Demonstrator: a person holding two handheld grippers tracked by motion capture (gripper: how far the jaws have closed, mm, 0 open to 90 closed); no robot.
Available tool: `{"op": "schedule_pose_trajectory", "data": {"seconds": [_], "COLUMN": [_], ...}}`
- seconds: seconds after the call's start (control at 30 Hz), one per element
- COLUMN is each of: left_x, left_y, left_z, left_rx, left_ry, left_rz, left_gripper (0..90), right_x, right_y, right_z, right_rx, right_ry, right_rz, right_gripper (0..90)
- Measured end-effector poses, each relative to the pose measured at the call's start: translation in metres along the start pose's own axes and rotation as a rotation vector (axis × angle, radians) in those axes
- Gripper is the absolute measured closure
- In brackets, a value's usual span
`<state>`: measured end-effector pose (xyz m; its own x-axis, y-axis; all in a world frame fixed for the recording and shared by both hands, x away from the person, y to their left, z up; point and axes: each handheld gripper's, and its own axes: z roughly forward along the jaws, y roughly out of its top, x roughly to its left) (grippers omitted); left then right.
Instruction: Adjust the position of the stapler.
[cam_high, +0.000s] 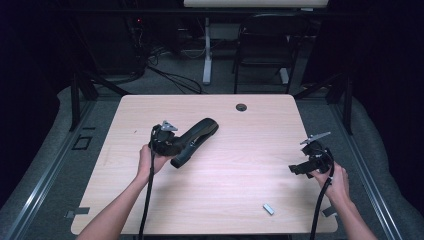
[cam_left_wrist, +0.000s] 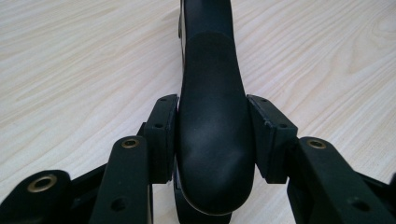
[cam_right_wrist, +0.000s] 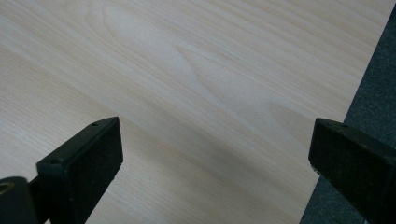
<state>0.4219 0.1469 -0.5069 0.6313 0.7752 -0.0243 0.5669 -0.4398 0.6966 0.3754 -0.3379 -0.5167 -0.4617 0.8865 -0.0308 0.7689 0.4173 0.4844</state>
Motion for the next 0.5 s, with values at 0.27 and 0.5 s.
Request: {"op": "schedule_pose_trajectory", "data": {"seconds": [0.27, 0.5], "left_x": [0.0, -0.001], "left_y": [-0.002, -0.008], "left_z": [-0.005, -0.011], "left_rx": [0.016, 0.028], "left_ry": [-0.001, 0.003], "left_rz": [0.001, -0.004], "left_gripper": [56.5, 56.4], "right_x": [0.0, 0.002], "right_y": [-0.001, 0.0], "right_z": [0.0, 0.0], "right_rx": [0.014, 0.013], "right_ry": [-0.009, -0.005], "right_rz": [-0.019, -0.016], "right_gripper": [2.7, 2.7]}}
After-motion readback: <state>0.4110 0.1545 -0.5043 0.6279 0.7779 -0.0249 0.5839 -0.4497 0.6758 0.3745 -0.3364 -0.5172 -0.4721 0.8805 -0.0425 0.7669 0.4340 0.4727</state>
